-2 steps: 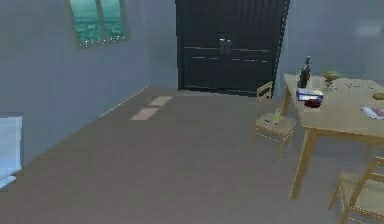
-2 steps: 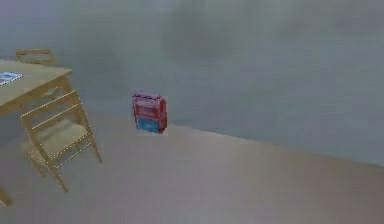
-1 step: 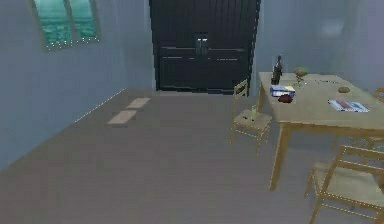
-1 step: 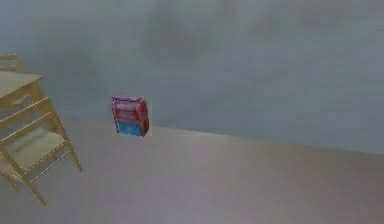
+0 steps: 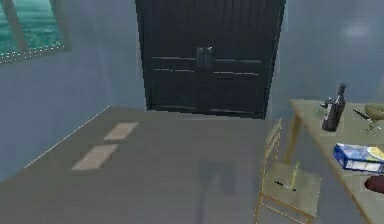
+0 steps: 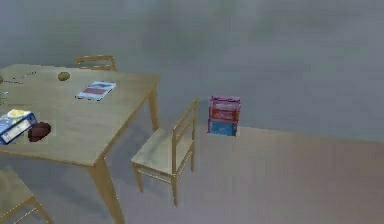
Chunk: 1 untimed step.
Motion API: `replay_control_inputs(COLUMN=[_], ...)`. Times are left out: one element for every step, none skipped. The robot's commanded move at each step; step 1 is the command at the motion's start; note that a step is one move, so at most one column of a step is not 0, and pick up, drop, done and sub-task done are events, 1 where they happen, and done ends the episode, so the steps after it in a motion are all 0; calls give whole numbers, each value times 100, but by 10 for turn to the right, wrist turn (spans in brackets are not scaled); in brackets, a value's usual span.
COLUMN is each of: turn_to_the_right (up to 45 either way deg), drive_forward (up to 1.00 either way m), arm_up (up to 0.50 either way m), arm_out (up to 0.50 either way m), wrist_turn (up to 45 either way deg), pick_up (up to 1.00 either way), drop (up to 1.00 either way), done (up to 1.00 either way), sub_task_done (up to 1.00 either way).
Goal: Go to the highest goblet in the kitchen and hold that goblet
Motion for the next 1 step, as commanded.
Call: replay_control_inputs(turn_to_the_right=[60], drive_forward=[0], arm_up=[0], arm_out=[0], wrist_turn=[0], pick_up=[0], drop=[0], done=[0], sub_task_done=[0])
